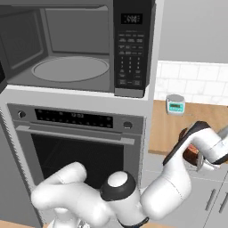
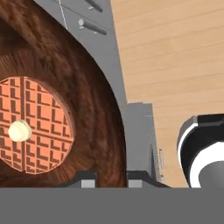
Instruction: Open the microwave, place the bowl with waffle inside the microwave, then close the microwave door and turn it on.
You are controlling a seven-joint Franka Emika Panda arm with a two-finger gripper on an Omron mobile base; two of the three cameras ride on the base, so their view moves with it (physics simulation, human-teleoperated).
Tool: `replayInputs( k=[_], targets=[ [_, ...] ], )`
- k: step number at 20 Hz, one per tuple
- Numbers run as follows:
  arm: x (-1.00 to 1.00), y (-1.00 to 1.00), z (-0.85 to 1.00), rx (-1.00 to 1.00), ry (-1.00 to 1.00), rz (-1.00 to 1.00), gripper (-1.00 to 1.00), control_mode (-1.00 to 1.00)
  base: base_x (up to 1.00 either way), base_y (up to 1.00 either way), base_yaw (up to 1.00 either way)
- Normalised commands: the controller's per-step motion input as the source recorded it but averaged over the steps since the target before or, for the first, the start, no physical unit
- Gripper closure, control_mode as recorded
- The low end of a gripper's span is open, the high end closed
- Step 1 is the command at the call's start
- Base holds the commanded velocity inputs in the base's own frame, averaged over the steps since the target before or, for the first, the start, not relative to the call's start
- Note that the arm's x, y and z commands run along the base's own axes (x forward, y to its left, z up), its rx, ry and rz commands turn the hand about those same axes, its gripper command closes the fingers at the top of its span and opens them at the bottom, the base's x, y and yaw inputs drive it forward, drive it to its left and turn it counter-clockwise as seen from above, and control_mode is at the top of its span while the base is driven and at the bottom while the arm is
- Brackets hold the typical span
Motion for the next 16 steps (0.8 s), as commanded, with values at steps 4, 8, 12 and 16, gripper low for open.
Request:
replayInputs(
  k=[4,8,12,16],
  targets=[
    [-1.00,0.46,0.56,0.01,-0.38,0.02,1.00,-1.00,0.00,0.00,0.00],
    [-1.00,0.95,0.36,0.00,-0.37,0.07,1.00,-1.00,0.00,0.00,0.00],
    [-1.00,1.00,0.34,-0.01,-0.27,0.10,1.00,-1.00,0.00,0.00,0.00],
    [-0.94,1.00,0.45,0.00,-0.21,0.15,1.00,-1.00,0.00,0.00,0.00]
  ],
)
